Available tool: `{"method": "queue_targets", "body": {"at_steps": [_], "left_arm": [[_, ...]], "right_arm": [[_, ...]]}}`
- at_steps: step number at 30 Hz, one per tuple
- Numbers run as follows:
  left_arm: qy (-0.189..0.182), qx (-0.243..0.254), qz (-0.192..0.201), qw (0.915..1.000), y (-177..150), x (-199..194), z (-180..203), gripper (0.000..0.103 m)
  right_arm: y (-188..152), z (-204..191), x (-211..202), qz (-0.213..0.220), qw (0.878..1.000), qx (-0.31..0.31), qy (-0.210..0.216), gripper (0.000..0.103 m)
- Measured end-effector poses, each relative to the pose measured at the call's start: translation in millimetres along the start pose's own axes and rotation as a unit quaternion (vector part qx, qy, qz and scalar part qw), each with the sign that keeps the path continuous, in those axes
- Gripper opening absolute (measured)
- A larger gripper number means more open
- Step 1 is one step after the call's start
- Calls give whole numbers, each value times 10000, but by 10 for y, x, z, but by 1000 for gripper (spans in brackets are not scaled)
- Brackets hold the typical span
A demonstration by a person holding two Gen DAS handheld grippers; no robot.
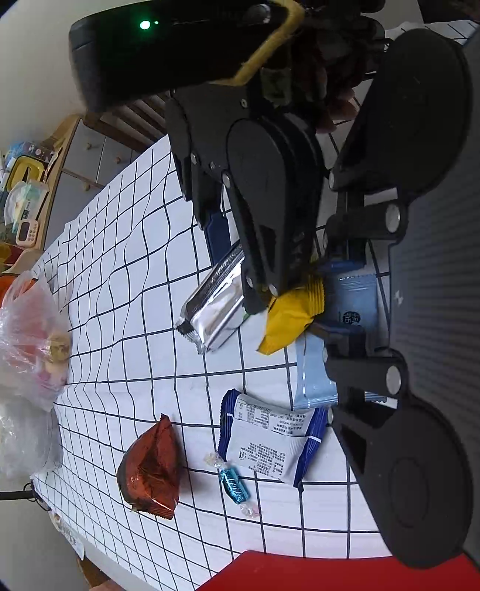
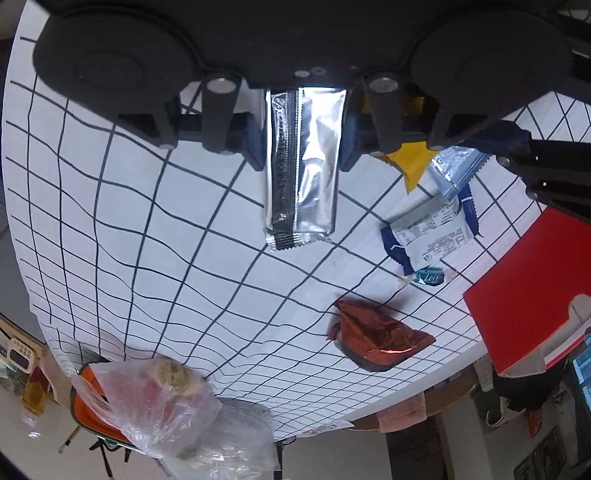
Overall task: Organize snacks
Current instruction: 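Grasp the yellow pouch with the left tool while the right tool grasps the silver foil bar, then carry the yellow pouch and silver foil bar into the red box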
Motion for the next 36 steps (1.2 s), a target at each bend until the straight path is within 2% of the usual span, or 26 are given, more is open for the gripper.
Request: {"method": "queue_targets", "body": {"at_steps": [3, 16, 20, 24, 30, 34, 36], "left_arm": [[-53, -14, -40, 10000, -28, 10, 6, 17], [-122, -4, 22, 9999, -11, -37, 34, 17], [-163, -98, 18, 9998, 18, -41, 19, 33], [-225, -382, 107, 9990, 95, -44, -69, 58], [-352, -509, 14, 9981, 188, 43, -56, 58], [-306, -538, -52, 9981, 213, 103, -52, 57], [-207, -527, -142, 9983, 208, 150, -64, 47]], "right_arm": [[-41, 47, -45, 33, 9999, 131, 2, 41], [-342, 113, -310, 47, 9988, 485, 48, 41], [-387, 98, -327, 74, 9988, 481, 71, 41], [-408, 130, -349, 100, 9984, 545, 97, 41], [-424, 114, -359, 109, 9984, 547, 87, 41], [-454, 113, -383, 112, 9980, 618, 39, 41], [-473, 110, -400, 111, 9978, 647, 13, 41]]}}
Point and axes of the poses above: each gripper's, at about its wrist camera, not at the fingertips, and x roughly the way its jaws point, z to its right, y to its top, the point moved 7 cm from there along x, roughly the way its jaws point, and after that the axes turned 4 degrees about x, right-handed, at the moved point
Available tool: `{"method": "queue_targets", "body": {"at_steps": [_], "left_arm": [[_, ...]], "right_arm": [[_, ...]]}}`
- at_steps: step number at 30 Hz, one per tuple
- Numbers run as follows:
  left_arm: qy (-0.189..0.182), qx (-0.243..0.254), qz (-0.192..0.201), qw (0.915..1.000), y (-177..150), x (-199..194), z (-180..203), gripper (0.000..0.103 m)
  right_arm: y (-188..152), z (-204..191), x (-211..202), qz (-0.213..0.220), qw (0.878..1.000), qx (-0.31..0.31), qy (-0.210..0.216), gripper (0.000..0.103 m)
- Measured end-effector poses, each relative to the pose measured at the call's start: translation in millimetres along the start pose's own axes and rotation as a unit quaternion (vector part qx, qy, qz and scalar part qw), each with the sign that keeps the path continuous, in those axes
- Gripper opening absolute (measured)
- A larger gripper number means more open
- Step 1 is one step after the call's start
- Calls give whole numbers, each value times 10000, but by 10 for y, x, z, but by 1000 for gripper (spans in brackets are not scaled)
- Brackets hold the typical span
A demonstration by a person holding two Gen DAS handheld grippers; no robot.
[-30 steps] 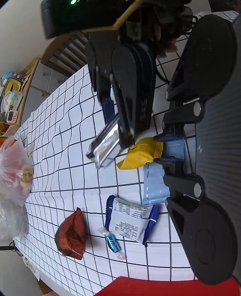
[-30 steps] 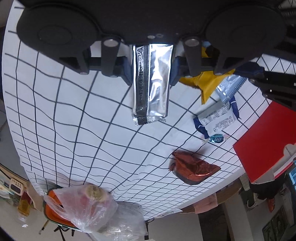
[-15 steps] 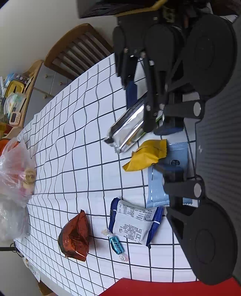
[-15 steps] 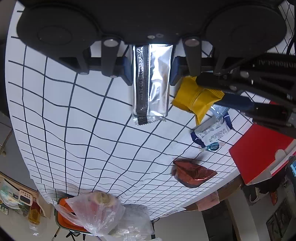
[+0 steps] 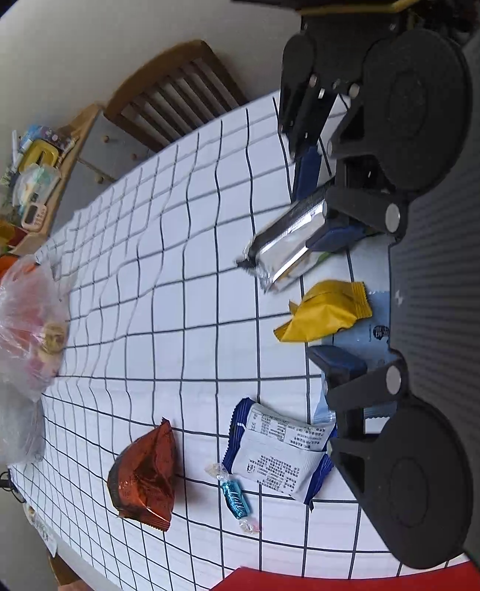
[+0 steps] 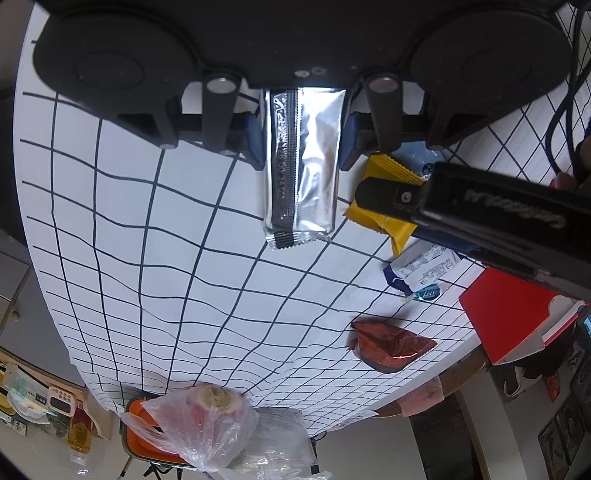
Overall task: Organize snacks
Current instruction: 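Carry the yellow pouch and silver foil bar into the red box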
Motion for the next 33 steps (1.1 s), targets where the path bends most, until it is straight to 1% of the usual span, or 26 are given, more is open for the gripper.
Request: {"method": "queue_targets", "body": {"at_steps": [1, 3, 7, 9, 16, 23, 28, 33], "left_arm": [[55, 27, -56, 10000, -5, 30, -6, 43], [140, 140, -49, 9998, -7, 37, 5, 36], [132, 203, -26, 9997, -13, 20, 20, 29], [126, 261, -4, 9996, -23, 3, 35, 23], [48, 377, 115, 9992, -68, -155, 74, 20], [-138, 395, 330, 9986, -152, -557, 10, 20], [-151, 425, 488, 9978, -216, -886, -137, 20], [-19, 405, 640, 9971, -265, -1212, -378, 20]], "right_arm": [[-9, 0, -10, 4, 10000, 17, -17, 41], [-21, -2, -29, 17, 10000, 50, -36, 41], [-31, -25, -87, 80, 9998, 128, -120, 41], [-29, -46, -147, 157, 9996, 171, -164, 41], [-60, -180, -373, 305, 9983, 348, -366, 41], [-50, -453, -665, 462, 9965, 430, -539, 41], [21, -724, -843, 596, 9958, 453, -525, 41], [125, -1067, -954, 725, 9957, 425, -391, 41]]}}
Point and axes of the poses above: each gripper's, at about its wrist camera, not at the fingertips, and x roughly the way its jaws point, z to its right, y to its top, the point moved 7 cm from there along x, roughly the way its jaws point, and after that the axes turned 4 degrees about x, right-handed, at the moved point
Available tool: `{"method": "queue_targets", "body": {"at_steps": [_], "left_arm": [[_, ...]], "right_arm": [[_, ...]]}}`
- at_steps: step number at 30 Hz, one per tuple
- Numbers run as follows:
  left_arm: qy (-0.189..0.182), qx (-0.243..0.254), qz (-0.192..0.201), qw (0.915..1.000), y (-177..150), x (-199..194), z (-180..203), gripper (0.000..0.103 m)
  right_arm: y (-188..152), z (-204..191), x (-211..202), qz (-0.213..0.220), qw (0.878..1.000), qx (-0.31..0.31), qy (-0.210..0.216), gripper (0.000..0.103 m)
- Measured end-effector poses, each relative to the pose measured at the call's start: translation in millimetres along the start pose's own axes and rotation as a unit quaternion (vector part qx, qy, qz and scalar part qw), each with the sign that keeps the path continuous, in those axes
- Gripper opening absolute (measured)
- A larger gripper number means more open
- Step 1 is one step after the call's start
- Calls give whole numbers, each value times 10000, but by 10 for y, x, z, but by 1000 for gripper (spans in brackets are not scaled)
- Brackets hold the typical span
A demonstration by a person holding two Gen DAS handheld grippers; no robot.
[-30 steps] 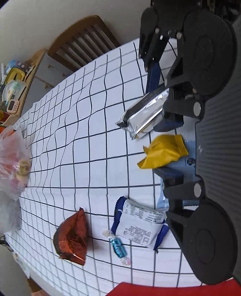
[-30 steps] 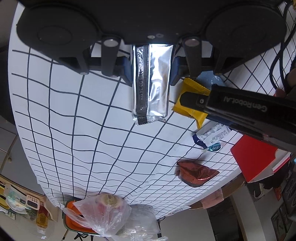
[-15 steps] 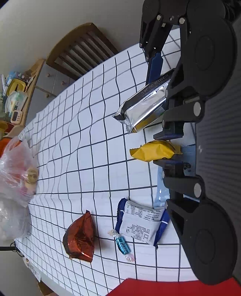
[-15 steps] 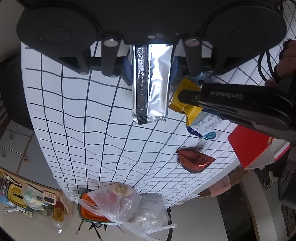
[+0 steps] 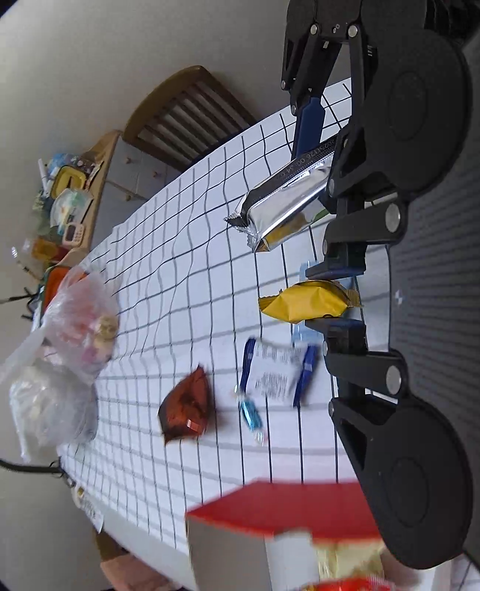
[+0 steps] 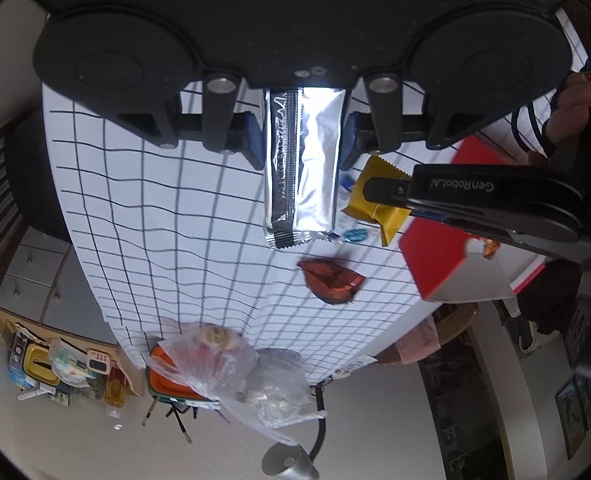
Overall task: Organize snacks
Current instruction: 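Carry the yellow pouch and silver foil bar into the red box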
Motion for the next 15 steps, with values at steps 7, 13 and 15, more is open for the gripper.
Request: {"method": "queue_targets", "body": {"at_steps": [7, 13, 15], "left_arm": [[221, -112, 201, 9995, -36, -463, -451, 20], [435, -223, 363, 9981, -63, -781, -869, 20], [525, -253, 414, 9974, -73, -875, -1008, 20]], "right_arm": [[167, -535, -94, 157, 9995, -145, 215, 41], [311, -1007, -35, 238, 9986, -269, 400, 41], [344, -1177, 9, 240, 9980, -328, 478, 41]]}}
Point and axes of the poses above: each gripper's, at about its wrist camera, not at the fingertips, and x roughly the way its jaws point, z to its right, y to its top, the point moved 7 cm from there along x, roughly the way its jaws point, and after that the axes turned 4 degrees about x, right-handed, at the moved point
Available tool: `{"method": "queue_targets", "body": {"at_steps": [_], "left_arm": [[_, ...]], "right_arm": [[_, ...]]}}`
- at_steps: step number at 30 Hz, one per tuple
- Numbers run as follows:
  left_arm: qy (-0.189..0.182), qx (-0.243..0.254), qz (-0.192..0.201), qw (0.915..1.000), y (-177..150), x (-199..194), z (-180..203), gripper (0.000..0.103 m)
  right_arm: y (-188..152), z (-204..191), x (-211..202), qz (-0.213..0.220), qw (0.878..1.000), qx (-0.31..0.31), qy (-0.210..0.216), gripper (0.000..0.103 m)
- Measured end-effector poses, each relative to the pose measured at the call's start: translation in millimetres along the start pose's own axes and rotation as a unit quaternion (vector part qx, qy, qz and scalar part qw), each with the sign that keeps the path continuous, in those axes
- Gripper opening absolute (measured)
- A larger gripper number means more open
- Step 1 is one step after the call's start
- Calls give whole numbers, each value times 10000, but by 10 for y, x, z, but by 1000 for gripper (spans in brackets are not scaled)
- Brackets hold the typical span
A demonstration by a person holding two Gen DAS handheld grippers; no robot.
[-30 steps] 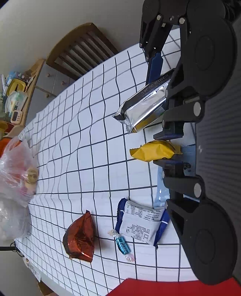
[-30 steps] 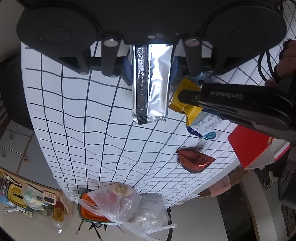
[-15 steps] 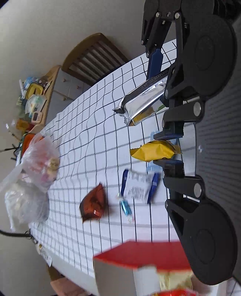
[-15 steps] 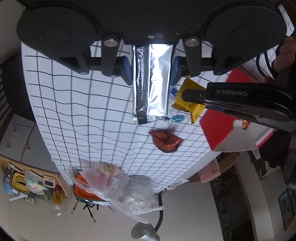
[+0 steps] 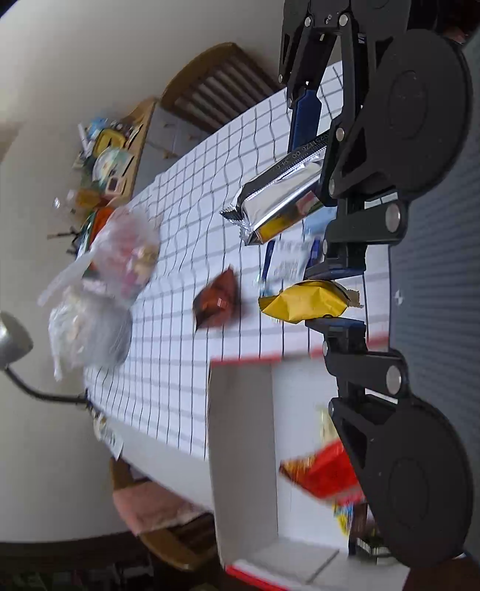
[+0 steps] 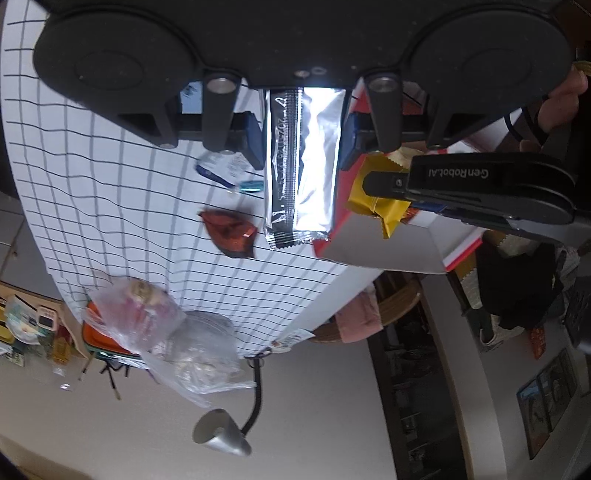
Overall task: Organize snacks
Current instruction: 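Carry the yellow pouch and silver foil bar into the red box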
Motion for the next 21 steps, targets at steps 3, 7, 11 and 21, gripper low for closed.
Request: {"method": "queue_targets", "body": {"at_steps": [3, 7, 11, 21], "left_arm": [[93, -38, 61, 9999, -3, -102, -237, 20], [257, -139, 110, 9995, -19, -210, -578, 20], [430, -215, 156, 9987, -43, -301, -905, 20], [865, -303, -29, 9958, -218, -306, -1646, 20]], "right_arm": [[56, -225, 121, -23, 9999, -113, 77, 41], [124, -486, 298, -63, 9997, -218, 133, 41], [160, -704, 498, -143, 9995, -238, 169, 41], [114, -1062, 1022, -462, 9982, -372, -99, 41]]}}
Point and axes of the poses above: each gripper's, at about its wrist camera, not at the fingertips, and x roughly the way its jaws point, z to its right, y to its top, the point moved 7 cm from there along x, roughly the way its jaws point, and after that the axes turned 4 degrees about x, right-handed, at the moved point
